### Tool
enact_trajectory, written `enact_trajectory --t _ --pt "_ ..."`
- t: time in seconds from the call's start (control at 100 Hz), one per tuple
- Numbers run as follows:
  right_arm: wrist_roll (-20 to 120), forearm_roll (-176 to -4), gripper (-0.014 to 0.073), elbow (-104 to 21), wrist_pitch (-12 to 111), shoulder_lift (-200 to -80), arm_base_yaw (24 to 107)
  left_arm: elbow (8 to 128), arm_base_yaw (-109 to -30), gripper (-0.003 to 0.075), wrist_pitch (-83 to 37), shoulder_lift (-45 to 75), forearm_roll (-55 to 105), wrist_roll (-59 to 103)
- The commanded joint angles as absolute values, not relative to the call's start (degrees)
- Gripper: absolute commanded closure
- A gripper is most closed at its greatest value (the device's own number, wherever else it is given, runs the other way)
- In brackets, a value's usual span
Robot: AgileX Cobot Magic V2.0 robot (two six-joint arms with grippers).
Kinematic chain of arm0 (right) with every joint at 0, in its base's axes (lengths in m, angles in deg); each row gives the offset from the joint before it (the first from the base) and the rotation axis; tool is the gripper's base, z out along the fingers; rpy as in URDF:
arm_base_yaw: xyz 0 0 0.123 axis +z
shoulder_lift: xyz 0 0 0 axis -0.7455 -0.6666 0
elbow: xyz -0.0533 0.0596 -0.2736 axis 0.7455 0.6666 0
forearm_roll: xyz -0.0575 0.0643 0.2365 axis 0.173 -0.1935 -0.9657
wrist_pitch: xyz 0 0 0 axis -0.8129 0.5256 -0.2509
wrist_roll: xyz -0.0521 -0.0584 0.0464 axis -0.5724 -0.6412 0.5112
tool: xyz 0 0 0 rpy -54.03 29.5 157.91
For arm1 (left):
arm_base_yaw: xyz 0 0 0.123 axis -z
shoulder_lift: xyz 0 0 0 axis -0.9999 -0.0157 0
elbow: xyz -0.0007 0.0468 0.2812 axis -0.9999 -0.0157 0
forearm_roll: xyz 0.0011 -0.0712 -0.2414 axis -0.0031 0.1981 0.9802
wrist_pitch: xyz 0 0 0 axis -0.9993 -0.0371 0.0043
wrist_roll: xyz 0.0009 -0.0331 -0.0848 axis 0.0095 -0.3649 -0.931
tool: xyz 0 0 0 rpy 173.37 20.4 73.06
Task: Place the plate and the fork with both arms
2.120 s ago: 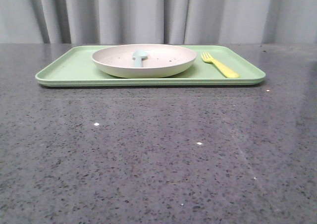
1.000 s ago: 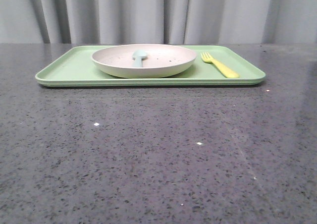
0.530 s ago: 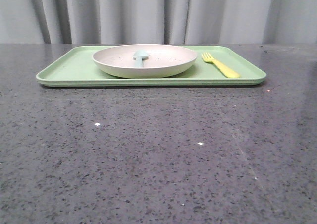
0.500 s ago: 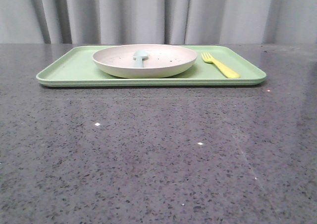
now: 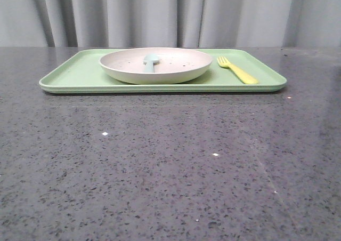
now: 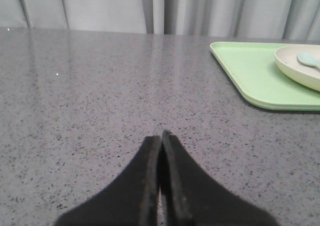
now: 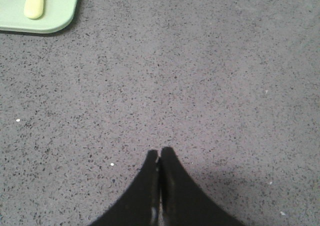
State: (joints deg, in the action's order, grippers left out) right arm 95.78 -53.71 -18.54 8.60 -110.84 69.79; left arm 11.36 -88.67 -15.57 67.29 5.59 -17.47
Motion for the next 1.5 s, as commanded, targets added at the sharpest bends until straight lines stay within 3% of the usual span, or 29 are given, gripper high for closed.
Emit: enact_trajectory --t 0.0,0.43,0.62,1.49 --pt "95.83 -51.43 0.0662 -19.8 11.79 -110.86 69.47 12.39 -88.14 0.0741 -10.86 69.71 4.57 -17.91" --pt "95.83 -51.43 0.0662 -19.8 11.67 -110.86 69.47 11.19 -88.14 0.0741 -11.88 74.81 -0.23 -17.91" --pt "95.83 -51.43 0.0662 -19.8 11.56 -110.86 69.47 10.1 -88.14 0.0741 -12.68 74.81 -8.19 -28.59" --pt "95.83 -51.43 0.0662 -19.8 11.56 -110.86 69.47 10.1 -88.14 0.0741 -12.68 74.81 -7.52 -28.57"
